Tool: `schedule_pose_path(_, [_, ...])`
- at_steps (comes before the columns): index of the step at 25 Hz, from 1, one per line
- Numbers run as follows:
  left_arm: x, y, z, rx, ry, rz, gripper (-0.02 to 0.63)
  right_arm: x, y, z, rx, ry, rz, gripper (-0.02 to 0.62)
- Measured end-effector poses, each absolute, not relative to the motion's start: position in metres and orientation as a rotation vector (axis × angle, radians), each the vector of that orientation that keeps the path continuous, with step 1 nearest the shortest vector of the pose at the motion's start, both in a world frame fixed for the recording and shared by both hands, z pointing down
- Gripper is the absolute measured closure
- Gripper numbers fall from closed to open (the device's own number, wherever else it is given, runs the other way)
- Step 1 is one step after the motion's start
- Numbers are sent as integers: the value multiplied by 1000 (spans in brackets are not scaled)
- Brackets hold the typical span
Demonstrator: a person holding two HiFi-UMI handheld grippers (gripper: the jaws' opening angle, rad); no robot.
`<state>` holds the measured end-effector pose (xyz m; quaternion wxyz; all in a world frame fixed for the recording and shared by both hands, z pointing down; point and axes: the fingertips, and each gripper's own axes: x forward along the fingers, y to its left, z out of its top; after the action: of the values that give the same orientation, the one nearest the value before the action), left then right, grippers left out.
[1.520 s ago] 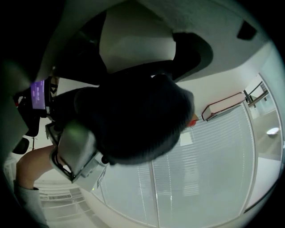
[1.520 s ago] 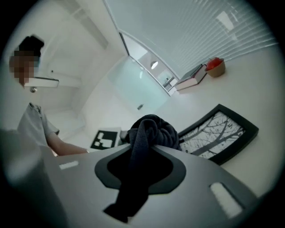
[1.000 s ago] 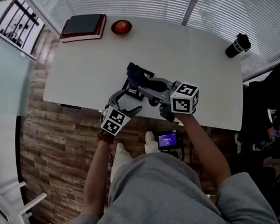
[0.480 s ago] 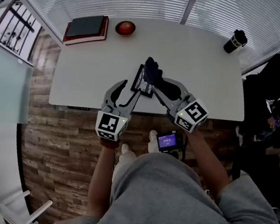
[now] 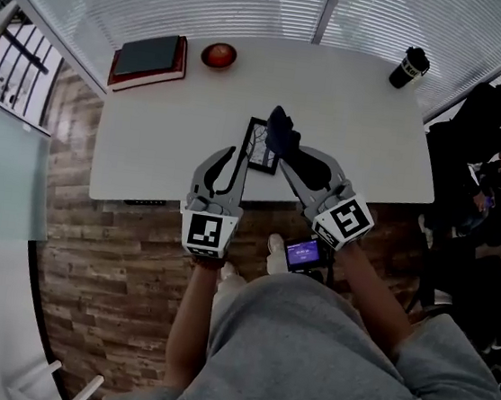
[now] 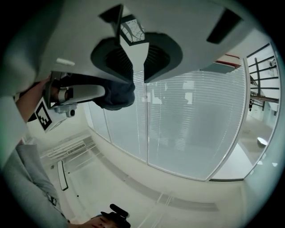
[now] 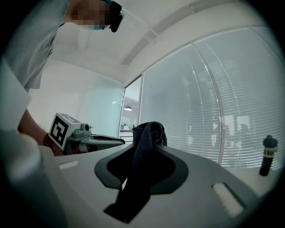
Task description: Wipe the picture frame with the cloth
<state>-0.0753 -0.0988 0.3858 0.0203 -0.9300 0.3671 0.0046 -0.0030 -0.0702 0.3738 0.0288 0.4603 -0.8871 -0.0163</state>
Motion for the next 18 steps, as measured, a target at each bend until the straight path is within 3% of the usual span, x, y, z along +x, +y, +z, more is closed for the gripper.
schedule_pose_path(7, [-84, -93, 392, -2857, 1128, -11, 603, -13, -62, 389, 1446, -2702, -15, 502])
schedule_pose_path(18, [-109, -79, 406, -2907, 1091, -31, 601, -38, -45, 413, 1465, -2663, 97, 502])
